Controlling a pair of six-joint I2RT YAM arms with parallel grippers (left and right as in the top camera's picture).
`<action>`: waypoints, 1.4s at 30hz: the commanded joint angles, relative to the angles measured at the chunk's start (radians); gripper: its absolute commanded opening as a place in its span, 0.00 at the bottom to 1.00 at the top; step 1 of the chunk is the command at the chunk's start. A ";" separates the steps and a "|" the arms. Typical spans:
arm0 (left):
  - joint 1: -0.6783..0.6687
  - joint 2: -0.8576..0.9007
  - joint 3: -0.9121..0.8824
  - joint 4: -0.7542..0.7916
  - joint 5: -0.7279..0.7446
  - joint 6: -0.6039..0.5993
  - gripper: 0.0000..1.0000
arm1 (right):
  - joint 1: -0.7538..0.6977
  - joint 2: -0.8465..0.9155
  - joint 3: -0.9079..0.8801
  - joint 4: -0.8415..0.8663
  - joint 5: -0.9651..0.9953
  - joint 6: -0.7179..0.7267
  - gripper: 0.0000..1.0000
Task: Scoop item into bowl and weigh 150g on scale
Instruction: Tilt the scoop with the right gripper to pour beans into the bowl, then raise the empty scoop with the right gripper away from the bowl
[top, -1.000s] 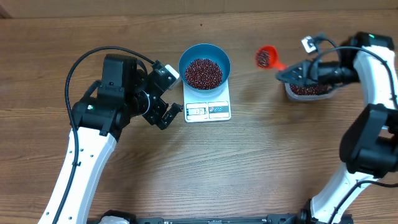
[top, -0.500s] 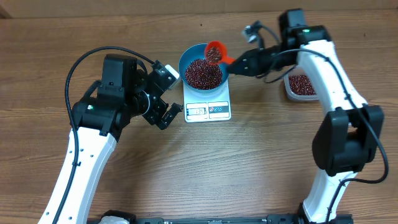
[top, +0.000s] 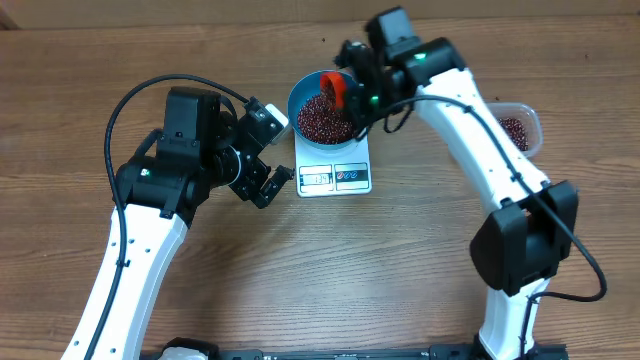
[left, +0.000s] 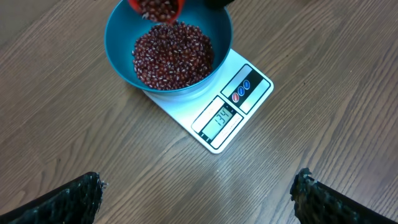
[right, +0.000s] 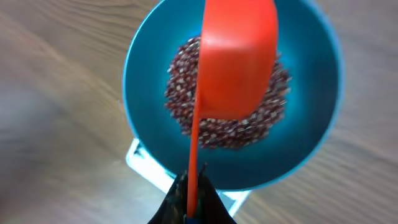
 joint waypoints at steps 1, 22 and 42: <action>0.005 -0.016 0.015 -0.002 0.013 -0.010 0.99 | 0.063 0.003 0.045 -0.005 0.328 -0.023 0.04; 0.005 -0.016 0.015 -0.002 0.013 -0.010 0.99 | 0.120 0.003 0.044 -0.003 0.404 -0.049 0.04; 0.005 -0.016 0.015 -0.002 0.014 -0.010 1.00 | -0.011 -0.116 0.044 -0.011 0.143 -0.066 0.04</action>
